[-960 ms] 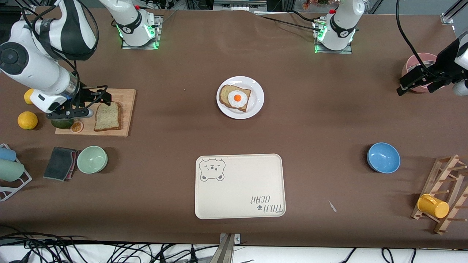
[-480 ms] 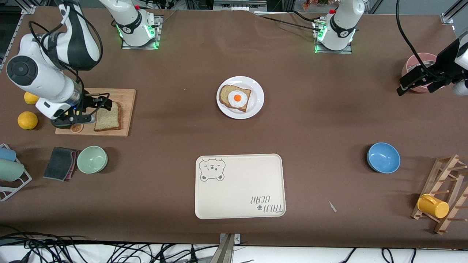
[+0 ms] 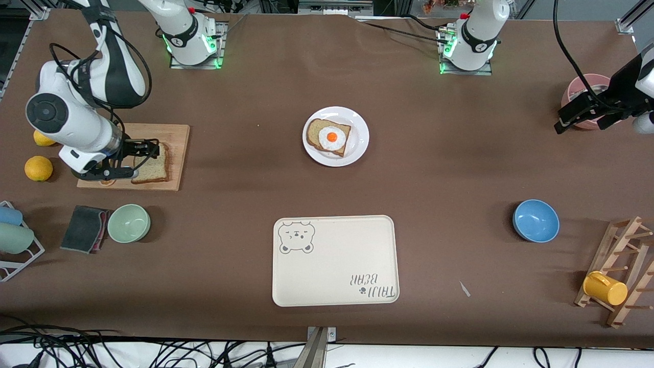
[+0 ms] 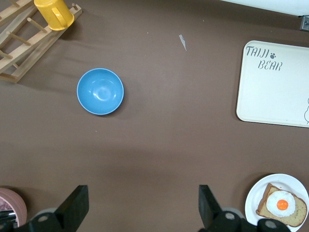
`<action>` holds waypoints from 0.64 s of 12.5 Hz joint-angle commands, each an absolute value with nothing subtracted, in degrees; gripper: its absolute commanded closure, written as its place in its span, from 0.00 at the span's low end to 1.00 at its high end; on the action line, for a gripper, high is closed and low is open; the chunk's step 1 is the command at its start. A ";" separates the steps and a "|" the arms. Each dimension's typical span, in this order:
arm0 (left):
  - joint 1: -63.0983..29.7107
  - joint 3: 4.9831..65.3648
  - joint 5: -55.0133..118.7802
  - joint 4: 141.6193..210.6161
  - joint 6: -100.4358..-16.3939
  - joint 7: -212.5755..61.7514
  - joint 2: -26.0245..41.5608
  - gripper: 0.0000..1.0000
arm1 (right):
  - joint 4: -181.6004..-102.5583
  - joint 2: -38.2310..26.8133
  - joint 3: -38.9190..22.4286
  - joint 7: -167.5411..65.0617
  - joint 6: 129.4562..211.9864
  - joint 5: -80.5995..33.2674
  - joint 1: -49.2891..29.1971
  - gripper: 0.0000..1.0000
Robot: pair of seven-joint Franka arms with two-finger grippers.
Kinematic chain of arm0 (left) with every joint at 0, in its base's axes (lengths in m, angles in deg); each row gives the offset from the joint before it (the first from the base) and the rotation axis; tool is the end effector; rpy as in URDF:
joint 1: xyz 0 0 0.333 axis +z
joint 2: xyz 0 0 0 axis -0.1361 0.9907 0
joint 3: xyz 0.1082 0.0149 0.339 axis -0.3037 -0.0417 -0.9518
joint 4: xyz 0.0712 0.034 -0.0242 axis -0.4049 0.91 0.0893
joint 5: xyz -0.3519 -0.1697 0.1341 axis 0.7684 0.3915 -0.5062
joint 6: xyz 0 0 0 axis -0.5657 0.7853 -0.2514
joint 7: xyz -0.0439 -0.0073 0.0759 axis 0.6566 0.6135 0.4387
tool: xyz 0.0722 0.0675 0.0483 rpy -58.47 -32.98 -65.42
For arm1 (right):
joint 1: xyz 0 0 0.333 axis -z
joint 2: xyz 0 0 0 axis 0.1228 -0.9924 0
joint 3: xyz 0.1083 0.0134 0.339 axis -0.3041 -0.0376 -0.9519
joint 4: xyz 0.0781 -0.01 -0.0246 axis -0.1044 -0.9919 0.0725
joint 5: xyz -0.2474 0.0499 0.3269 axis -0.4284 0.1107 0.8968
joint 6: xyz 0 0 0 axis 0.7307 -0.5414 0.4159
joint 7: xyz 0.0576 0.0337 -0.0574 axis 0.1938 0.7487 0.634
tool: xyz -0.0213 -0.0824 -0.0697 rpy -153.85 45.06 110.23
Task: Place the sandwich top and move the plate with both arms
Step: 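Move the right gripper down over the bread slice on the board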
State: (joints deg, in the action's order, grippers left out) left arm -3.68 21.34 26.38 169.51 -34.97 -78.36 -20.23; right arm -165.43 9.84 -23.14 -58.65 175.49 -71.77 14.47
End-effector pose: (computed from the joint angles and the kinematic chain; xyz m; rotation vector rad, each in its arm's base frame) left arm 0.5667 -0.0099 0.6656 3.0689 0.2486 0.0702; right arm 0.5621 0.0087 0.3545 2.9841 0.1597 -0.2475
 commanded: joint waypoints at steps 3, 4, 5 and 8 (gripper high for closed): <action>-3.60 21.15 27.81 167.64 -33.89 -77.22 -19.35 0.00 | -167.24 6.07 -24.15 -65.06 178.31 -75.01 14.96 0.01; -3.60 21.15 27.90 167.64 -33.89 -77.31 -19.35 0.00 | -169.07 6.15 -24.15 -65.06 181.19 -75.54 14.96 0.01; -3.60 21.15 27.90 167.64 -33.89 -77.22 -19.35 0.00 | -171.09 5.98 -24.15 -65.06 184.70 -75.54 14.96 0.01; -3.60 21.15 27.90 167.64 -33.89 -77.22 -19.35 0.00 | -172.78 3.87 -24.15 -68.48 187.03 -75.63 14.96 0.12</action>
State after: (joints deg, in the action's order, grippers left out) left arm -3.65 21.34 26.38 169.50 -34.97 -78.36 -20.22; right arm -171.48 4.21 -23.59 -65.48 185.60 -74.36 14.44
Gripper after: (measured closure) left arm 0.000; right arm 0.048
